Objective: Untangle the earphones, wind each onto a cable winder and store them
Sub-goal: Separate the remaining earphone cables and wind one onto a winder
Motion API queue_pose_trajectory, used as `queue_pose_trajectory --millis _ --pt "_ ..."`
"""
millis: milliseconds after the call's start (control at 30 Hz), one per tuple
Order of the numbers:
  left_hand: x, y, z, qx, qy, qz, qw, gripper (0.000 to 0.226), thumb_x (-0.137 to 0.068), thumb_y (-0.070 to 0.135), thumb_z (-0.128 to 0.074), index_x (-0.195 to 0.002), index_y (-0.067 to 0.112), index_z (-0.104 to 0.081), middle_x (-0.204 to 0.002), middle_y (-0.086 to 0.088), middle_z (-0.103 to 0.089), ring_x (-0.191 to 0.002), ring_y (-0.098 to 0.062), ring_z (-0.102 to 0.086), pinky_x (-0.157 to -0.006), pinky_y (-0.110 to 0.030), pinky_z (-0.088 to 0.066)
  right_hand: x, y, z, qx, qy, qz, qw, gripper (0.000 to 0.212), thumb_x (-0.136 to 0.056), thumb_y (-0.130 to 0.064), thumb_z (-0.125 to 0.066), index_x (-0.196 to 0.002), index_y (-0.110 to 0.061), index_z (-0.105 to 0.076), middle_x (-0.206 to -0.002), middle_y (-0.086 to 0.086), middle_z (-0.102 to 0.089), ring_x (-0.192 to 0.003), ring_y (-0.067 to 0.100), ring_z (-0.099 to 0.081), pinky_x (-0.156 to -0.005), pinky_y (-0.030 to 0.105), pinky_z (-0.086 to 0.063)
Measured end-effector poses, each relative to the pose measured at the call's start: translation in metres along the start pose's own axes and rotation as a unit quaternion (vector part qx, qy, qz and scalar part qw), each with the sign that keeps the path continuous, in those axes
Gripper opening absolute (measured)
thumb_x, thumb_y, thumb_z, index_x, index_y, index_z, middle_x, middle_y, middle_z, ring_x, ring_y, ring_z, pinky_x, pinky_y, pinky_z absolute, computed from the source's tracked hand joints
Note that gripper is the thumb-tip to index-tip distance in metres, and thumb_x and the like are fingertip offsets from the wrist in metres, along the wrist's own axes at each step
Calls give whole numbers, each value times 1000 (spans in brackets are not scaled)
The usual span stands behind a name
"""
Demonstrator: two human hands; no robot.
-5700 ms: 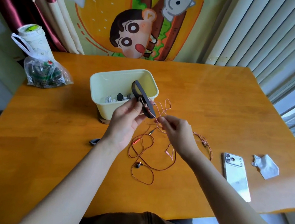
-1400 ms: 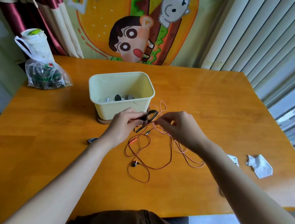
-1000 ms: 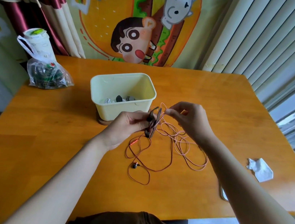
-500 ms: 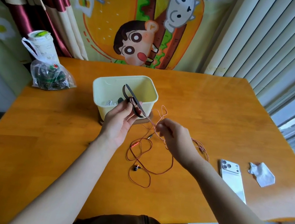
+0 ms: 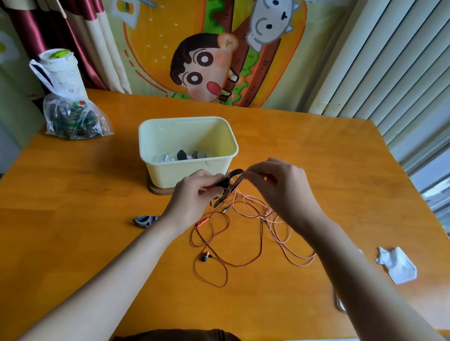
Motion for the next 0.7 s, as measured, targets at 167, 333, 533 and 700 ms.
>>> queue_pose_trajectory --millis 167,333,533,700 --pt "7 8 -7 88 -82 4 993 33 -88 4 -61 -110 29 -65 -98 5 -65 -101 -9 -62 -93 -23 -48 -1 19 8 -14 25 -48 998 16 -87 -20 -65 -96 -9 -73 -85 -3 -61 -68 0 -51 -62 6 -40" --pt "9 21 -14 192 -121 -2 974 33 -88 2 -58 -118 16 -64 -111 -12 -66 -107 -16 -62 -91 -26 -50 4 26 2 -78 5 -99 992 16 -89 -20 -62 -95 -9 -72 -80 -5 -63 -67 -1 -55 -60 7 -42" --pt "0 31 -10 343 -48 13 938 28 -84 14 -57 -109 10 -69 -111 -11 -69 -109 -24 -62 -89 -29 -51 15 22 -31 -236 -10 -158 959 19 -98 -20 -47 -87 -19 -62 -66 -5 -57 -47 0 -42 -45 13 -32" --pt "0 21 -11 438 3 76 896 29 -84 16 -55 -109 12 -69 -112 -6 -70 -116 -29 -59 -98 -40 -49 20 10 -54 -268 -38 -177 946 26 -101 -17 -40 -83 -24 -57 -63 -3 -57 -49 5 -44 -47 19 -36"
Point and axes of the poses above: each hand's wrist, its own x-axis away from the middle knuckle, its own z-axis out of the back of the hand, y = z × x, the point moved 4 cm from there along -x, towards the middle knuckle
